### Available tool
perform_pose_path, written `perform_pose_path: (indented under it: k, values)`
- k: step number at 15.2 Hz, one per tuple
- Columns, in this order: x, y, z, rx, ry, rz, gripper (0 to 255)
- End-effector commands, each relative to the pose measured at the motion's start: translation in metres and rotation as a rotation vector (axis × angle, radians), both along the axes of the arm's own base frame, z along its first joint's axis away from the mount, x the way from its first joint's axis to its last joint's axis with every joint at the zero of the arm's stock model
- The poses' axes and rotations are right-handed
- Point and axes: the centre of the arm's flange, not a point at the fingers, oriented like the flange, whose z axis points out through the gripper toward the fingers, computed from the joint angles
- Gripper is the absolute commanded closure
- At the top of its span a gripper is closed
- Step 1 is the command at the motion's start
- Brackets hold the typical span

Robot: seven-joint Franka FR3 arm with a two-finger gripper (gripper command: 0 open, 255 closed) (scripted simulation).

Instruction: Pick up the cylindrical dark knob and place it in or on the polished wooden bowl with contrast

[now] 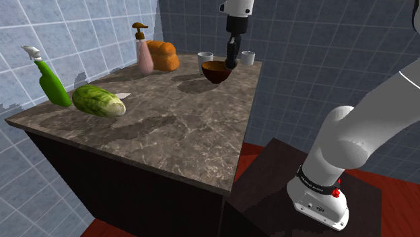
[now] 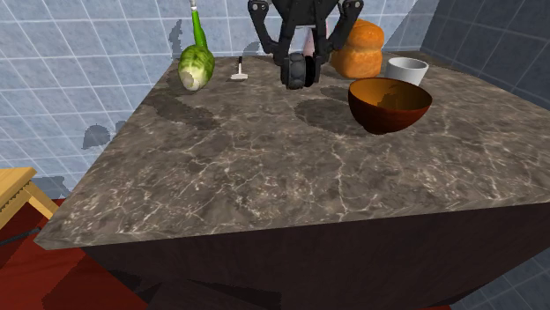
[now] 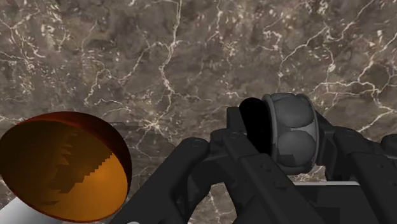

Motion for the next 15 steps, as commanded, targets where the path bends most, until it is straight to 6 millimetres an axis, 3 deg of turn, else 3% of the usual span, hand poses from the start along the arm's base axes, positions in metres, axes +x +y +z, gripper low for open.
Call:
perform_pose_path:
  k: [1, 15]
  values:
    - [0.025, -0.016, -0.003, -0.001, 0.000, 0.001, 255]
    - [0.165, -0.136, -0.002, -0.001, 0.000, 0.001, 255]
